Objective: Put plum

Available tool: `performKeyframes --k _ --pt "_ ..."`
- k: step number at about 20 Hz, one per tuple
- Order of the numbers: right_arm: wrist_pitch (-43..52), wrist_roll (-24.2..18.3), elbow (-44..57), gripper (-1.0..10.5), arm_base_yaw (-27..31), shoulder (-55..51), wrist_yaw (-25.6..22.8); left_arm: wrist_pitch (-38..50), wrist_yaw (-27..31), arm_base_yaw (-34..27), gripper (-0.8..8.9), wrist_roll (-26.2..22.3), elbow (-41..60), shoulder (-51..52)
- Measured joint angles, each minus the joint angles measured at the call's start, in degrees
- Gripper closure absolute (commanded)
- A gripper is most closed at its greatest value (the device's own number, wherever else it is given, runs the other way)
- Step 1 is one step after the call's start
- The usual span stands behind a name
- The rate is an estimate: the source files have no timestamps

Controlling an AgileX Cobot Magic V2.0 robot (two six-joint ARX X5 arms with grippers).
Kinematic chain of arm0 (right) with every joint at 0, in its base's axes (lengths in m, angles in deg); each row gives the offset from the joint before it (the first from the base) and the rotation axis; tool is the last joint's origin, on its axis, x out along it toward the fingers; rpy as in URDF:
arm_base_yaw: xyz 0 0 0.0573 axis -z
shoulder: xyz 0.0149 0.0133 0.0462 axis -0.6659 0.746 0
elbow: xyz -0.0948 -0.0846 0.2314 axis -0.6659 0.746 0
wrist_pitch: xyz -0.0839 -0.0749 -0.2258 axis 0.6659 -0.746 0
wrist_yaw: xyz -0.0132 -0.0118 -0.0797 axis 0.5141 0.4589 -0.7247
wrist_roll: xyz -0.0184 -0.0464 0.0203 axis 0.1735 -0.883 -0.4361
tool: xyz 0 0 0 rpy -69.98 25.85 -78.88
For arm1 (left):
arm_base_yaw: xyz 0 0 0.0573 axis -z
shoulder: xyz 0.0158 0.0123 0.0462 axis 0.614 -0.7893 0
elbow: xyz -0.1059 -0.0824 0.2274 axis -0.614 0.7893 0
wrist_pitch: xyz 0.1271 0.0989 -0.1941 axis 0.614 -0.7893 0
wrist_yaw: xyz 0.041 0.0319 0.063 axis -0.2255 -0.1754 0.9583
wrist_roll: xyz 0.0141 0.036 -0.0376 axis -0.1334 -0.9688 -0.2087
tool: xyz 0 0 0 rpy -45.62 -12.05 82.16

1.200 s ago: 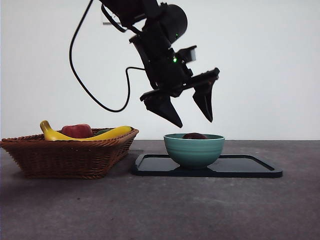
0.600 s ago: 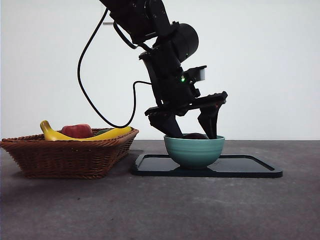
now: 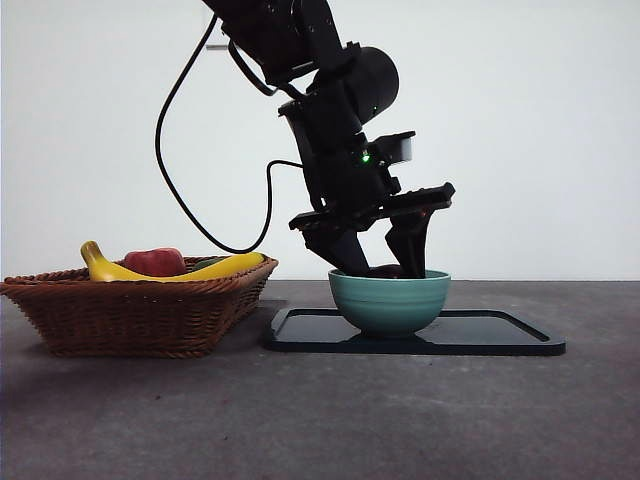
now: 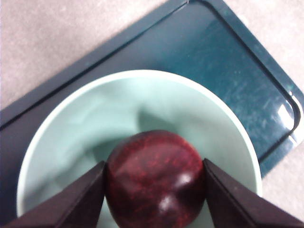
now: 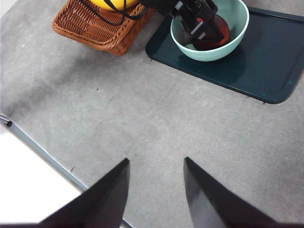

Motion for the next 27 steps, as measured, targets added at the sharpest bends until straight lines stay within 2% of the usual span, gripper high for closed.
performKeyframes --k 5,10,15,20,23,27 --pt "0.0 0.0 0.0 7.6 0.0 0.0 0.0 -1.2 0.0 -0.4 5.68 0.0 -1.8 3.5" --pt "0.0 0.0 0.0 7.6 0.0 0.0 0.0 -3.4 0.0 -1.6 5.66 0.0 -3.5 18.5" --pt "0.0 0.0 0.0 7.6 0.0 0.0 0.0 -14.2 3.9 -5.0 5.64 0.1 -3.6 30.8" --pt "0.0 0.0 0.0 7.6 0.0 0.0 0.0 -23.0 5.8 -8.1 5.65 0.3 -3.3 38.9" --pt "0.0 0.0 0.0 7.6 0.0 0.0 0.0 -22.0 6.0 -10.4 5.65 0.8 3.2 43.3" --pt "0.0 0.0 0.0 7.6 0.0 0.0 0.0 -10.9 6.0 -13.0 5.66 1.4 20.3 49.8"
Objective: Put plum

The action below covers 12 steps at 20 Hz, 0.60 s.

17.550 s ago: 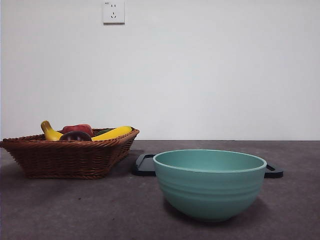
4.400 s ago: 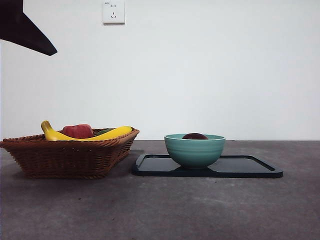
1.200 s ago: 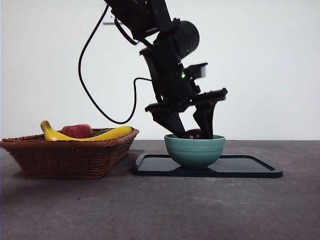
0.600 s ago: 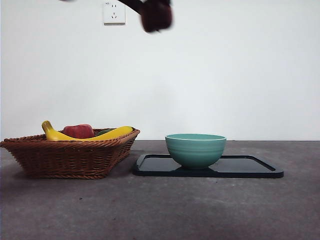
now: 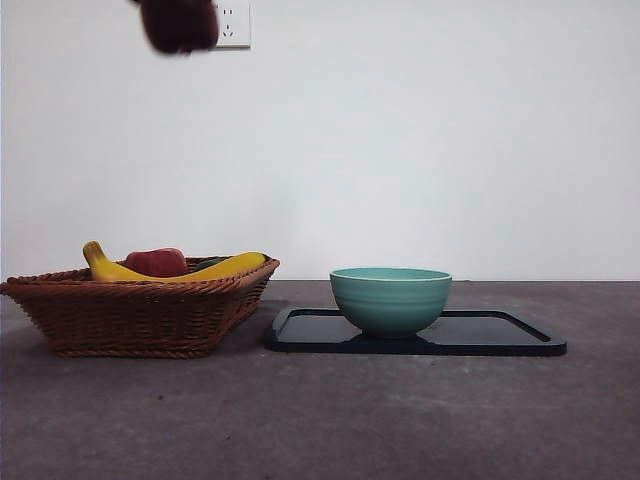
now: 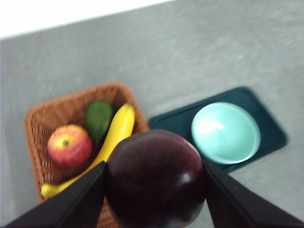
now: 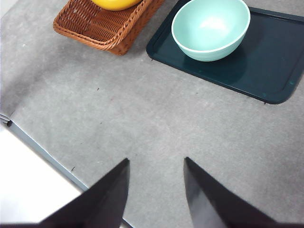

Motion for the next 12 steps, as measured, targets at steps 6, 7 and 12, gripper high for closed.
performKeyframes --k 6,7,12 --pt "0.0 0.0 0.0 7.6 0.0 0.0 0.0 17.9 0.0 -2.6 5.66 0.0 21.2 2.4" --pt "0.0 0.0 0.0 7.6 0.0 0.0 0.0 21.2 0.0 -2.9 5.66 -0.2 23.8 2.0" --pt "0.0 0.0 0.0 7.6 0.0 0.0 0.0 29.0 0.0 -4.4 5.66 -2.1 30.6 -3.6"
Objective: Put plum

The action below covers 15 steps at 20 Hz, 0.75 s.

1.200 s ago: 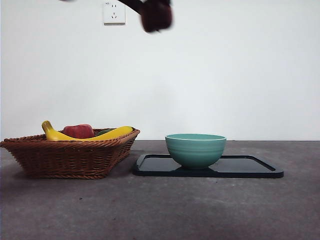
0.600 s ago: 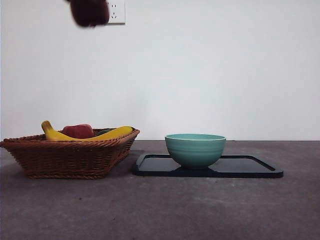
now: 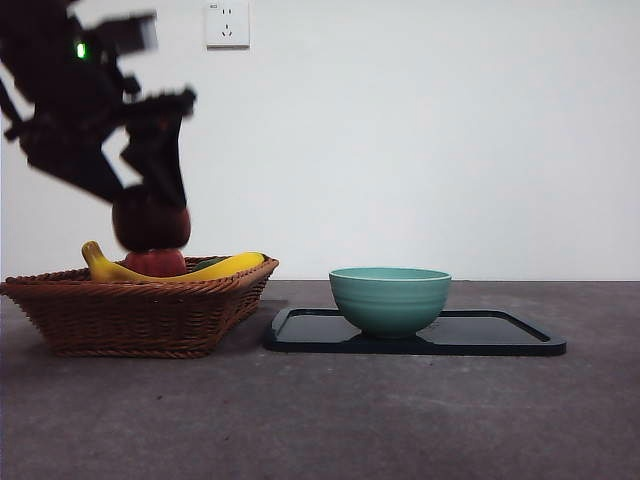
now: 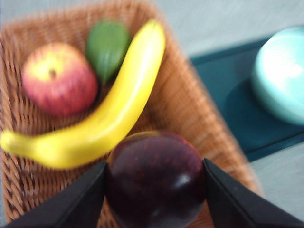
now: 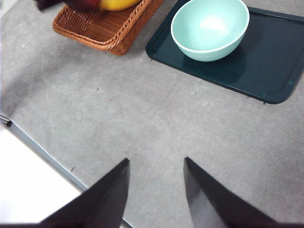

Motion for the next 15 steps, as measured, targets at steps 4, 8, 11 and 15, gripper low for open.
performKeyframes --k 4,8,11,15 --pt "0.0 0.0 0.0 7.6 0.0 0.0 0.0 4.7 0.0 -0.6 5.66 -1.4 0.0 -6.7" --pt "0.0 0.0 0.0 7.6 0.0 0.0 0.0 7.5 0.0 -0.6 5.66 -2.1 0.0 -11.2" --pt "0.0 0.0 0.0 7.6 0.0 0.0 0.0 7.5 -0.1 -0.6 5.64 -2.9 0.0 -12.4" --pt "0.0 0.0 0.0 7.6 0.0 0.0 0.0 7.8 -0.2 -0.8 4.85 -3.7 0.0 -12.7"
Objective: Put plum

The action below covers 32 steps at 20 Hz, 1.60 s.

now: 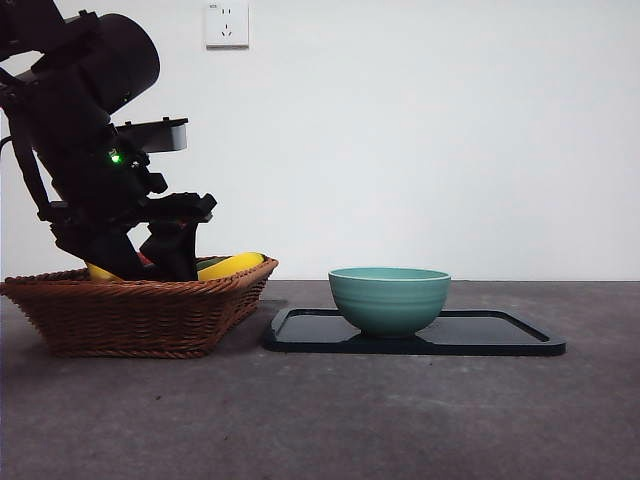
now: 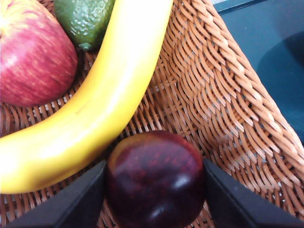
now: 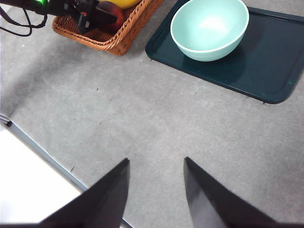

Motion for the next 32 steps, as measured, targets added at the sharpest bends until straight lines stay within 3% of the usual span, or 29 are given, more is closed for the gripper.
performKeyframes --k 2,10,18,27,32 --pt "0.0 0.0 0.0 7.6 0.0 0.0 0.0 0.0 0.0 0.0 3.95 0.0 0.0 0.0" --pt "0.0 0.0 0.0 7.6 0.0 0.0 0.0 -1.1 0.0 -0.2 3.94 0.0 0.0 0.8" --pt "0.0 0.0 0.0 7.6 0.0 0.0 0.0 -7.8 -0.6 0.3 3.96 0.0 0.0 16.3" --pt "0.5 0.0 0.0 7.6 0.0 0.0 0.0 -27.5 -17.9 1.6 4.08 2.4 0.0 39.8" --pt "0.5 0.0 0.0 7.6 0.0 0.0 0.0 -37.5 -27.7 1.6 4.09 2.9 0.0 48.1"
